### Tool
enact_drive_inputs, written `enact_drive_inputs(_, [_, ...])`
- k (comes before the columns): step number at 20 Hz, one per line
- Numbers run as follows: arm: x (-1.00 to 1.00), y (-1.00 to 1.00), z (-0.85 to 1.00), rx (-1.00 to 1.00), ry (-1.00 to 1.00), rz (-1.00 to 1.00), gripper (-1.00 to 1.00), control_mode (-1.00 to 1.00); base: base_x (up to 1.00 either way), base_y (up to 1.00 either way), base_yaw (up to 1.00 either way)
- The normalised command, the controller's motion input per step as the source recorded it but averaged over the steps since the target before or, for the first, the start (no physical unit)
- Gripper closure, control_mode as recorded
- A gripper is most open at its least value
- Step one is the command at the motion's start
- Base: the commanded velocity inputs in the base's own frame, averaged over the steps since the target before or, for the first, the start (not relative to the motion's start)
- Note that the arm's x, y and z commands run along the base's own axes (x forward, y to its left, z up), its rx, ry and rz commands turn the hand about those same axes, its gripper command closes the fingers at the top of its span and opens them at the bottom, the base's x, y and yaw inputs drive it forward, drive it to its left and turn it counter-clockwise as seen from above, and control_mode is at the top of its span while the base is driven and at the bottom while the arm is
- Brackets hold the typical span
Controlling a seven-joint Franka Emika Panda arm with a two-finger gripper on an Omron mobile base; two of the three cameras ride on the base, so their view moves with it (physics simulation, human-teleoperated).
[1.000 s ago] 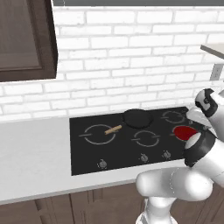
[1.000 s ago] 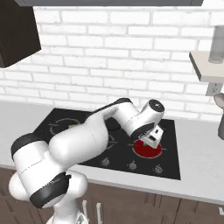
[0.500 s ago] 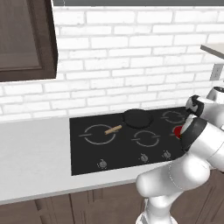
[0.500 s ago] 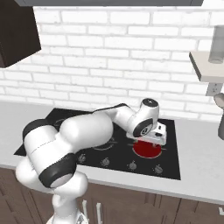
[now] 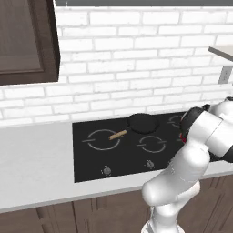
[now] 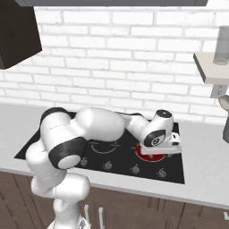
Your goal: Turn off the front right burner of the stove.
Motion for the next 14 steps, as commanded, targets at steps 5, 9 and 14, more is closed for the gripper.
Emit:
enact_drive_inputs(5, [0.0, -0.49, -0.17, 0.02, 0.12, 0.27, -1.0, -1.0, 0.0, 0.0, 0.0])
enact_drive_inputs(9, [0.0, 0.03, -0.06, 0.0, 0.05, 0.11, -1.0, -1.0, 0.0, 0.0, 0.0])
enact_drive_inputs(14, [-0.34, 0.0, -0.22, 0.0, 0.02, 0.01, -1.0, -1.0, 0.0, 0.0, 0.0])
